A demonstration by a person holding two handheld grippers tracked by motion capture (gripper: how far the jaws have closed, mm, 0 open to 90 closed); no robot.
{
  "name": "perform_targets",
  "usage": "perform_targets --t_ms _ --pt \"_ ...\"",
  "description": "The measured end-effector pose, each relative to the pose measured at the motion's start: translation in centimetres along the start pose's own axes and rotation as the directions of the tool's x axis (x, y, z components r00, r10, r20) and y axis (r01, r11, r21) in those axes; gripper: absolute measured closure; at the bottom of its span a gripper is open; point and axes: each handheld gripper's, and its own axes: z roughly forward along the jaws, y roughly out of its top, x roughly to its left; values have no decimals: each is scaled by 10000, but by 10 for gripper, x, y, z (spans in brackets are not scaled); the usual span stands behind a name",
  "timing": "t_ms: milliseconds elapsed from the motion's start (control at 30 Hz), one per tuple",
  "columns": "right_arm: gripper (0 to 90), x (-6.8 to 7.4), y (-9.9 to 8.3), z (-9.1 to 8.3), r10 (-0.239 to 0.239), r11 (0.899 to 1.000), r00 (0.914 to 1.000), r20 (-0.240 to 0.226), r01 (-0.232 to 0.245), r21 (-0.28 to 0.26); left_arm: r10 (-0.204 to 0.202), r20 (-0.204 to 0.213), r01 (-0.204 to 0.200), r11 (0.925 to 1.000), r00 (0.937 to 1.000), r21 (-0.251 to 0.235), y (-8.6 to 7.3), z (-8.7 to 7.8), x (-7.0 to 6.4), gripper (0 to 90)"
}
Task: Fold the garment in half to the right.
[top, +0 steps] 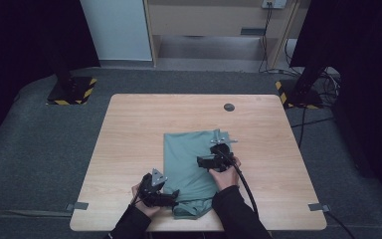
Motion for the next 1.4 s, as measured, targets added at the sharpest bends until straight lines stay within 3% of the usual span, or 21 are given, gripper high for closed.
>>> perform_targets --t_ms 167,333,400,467,633,733,900,1000,1100,1267,1400 --pt "105 -13 3 -9 340 9994 9994 97 -340 -7 4 8 -4 10000 10000 -2 0 0 0 152" --pt "112 -23 12 -31 767 9926 9970 -144 -777 -929 15 13 -15 10000 10000 -6 0 0 0 151" --pt "103 -23 17 -34 614 9939 9980 -156 -626 -909 21 10 -21 10000 10000 -2 0 0 0 151" --pt "112 -20 21 -35 557 9903 9980 -308 -591 -1258 23 13 -23 10000 10000 -2 0 0 0 151" --pt "111 -7 28 -19 64 9942 9960 -887 -158 -1065 32 20 -32 10000 10000 -8 0 0 0 150" --pt "110 -6 27 -3 148 9975 9916 -1284 -235 -665 33 30 -33 10000 10000 -11 0 0 0 151" --pt "108 -18 23 13 385 9993 9965 -738 -384 20 49 43 -49 10000 10000 -9 0 0 1 150" --pt "113 -30 21 14 734 9973 9964 -417 -729 127 55 45 -55 10000 10000 -6 0 0 1 151" --pt "115 -34 21 8 821 9966 9959 -383 -822 -5 78 88 -78 10000 9999 -3 0 0 1 151" --pt "110 -34 25 -15 339 9981 9990 -298 -353 -498 -50 464 44 9999 9989 116 2 -2 5 169" --pt "107 -36 25 -36 -21 9973 9977 -677 -29 -738 -128 804 123 9999 9967 75 8 -6 13 175"
